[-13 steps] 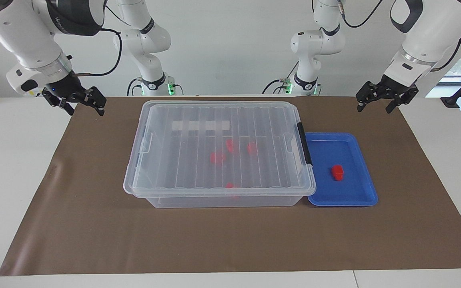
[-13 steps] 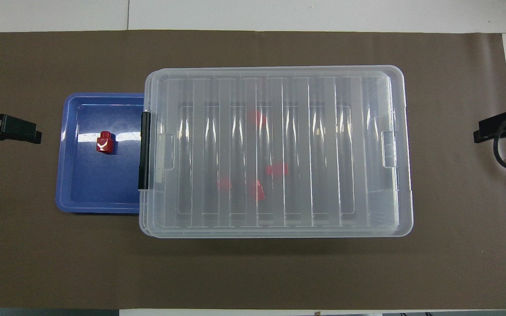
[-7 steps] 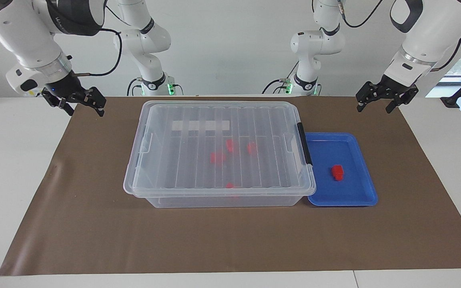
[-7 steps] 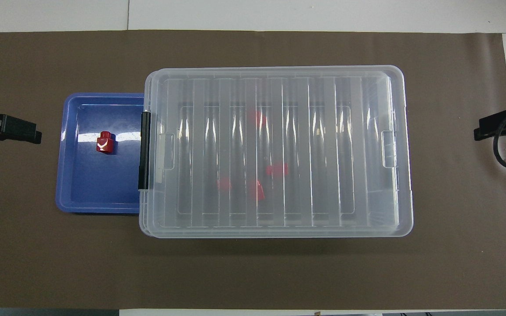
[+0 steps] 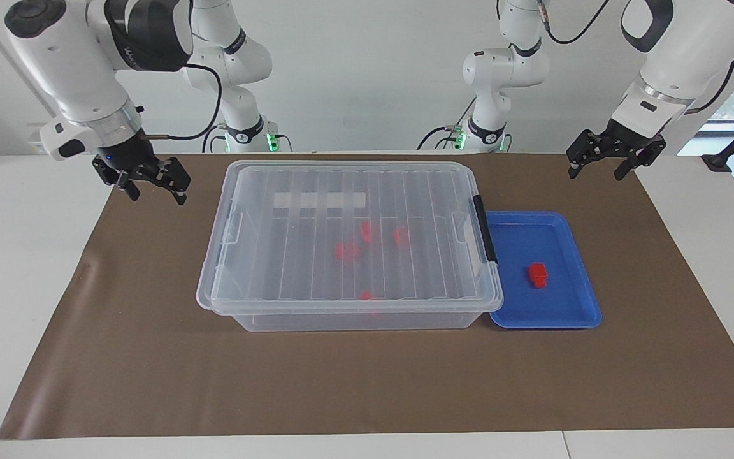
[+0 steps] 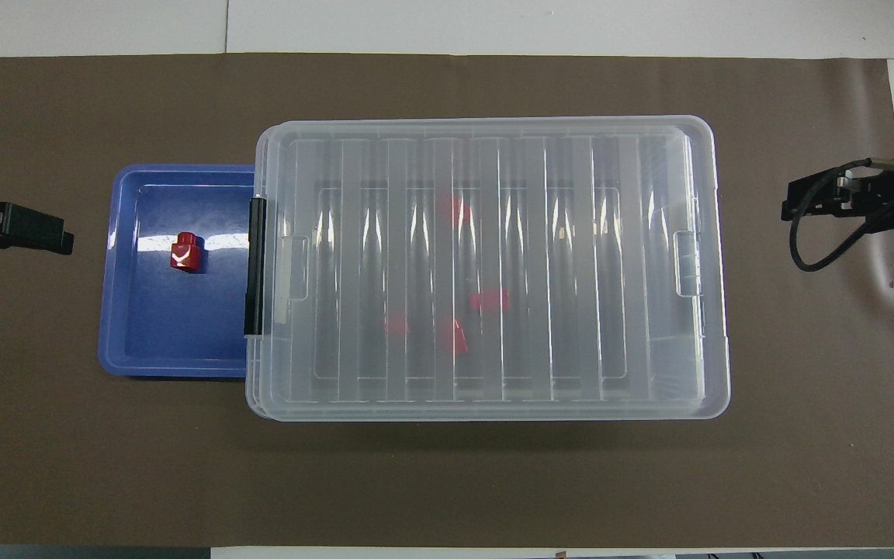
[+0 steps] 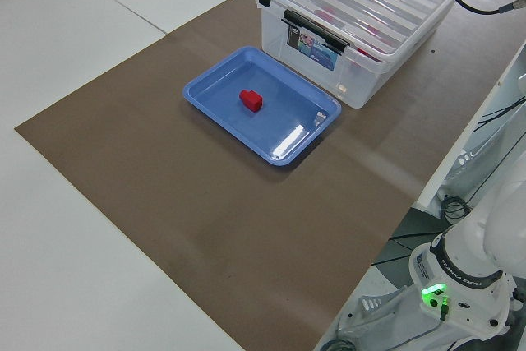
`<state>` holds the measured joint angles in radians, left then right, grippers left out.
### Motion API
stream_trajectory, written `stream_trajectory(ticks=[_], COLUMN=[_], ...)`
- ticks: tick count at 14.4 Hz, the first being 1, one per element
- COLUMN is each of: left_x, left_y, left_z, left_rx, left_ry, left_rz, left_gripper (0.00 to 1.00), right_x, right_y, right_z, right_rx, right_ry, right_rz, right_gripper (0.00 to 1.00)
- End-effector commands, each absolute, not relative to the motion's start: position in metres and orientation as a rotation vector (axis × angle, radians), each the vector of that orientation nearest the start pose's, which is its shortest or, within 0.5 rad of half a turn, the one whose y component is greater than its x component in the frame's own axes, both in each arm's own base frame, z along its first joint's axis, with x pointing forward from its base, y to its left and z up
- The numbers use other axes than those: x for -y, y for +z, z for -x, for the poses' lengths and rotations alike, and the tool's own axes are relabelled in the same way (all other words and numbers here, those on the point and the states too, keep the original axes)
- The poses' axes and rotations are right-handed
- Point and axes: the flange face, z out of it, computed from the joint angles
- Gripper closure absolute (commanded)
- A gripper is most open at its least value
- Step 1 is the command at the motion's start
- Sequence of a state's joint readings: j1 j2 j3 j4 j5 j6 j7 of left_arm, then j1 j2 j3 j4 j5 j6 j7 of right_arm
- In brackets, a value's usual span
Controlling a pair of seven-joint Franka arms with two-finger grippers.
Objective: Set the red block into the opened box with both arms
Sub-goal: 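Slide the clear lid away from the blue tray with the right gripper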
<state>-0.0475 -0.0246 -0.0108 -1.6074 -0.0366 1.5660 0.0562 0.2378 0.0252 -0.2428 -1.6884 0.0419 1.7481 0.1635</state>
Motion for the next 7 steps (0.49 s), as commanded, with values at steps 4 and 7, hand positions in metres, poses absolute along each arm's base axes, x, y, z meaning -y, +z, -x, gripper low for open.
stream_trajectory(ticks=[4,7], left_x=[0.034,0.034], left_y=[0.621,0.621], left_z=[-0.541,-0.541], left_rx=[-0.194,-0.194], left_ry=[0.043,0.043], left_rz=[3.189,3.189], left_gripper=[0.0,0.0], right_x=[-0.031,-0.041], right_y=[0.494,0.477], right_z=[-0.578,-0.575], right_rx=[-0.356,-0.377], right_ry=[-0.064,-0.038], right_rz=[3.056,3.021], right_gripper=[0.0,0.0])
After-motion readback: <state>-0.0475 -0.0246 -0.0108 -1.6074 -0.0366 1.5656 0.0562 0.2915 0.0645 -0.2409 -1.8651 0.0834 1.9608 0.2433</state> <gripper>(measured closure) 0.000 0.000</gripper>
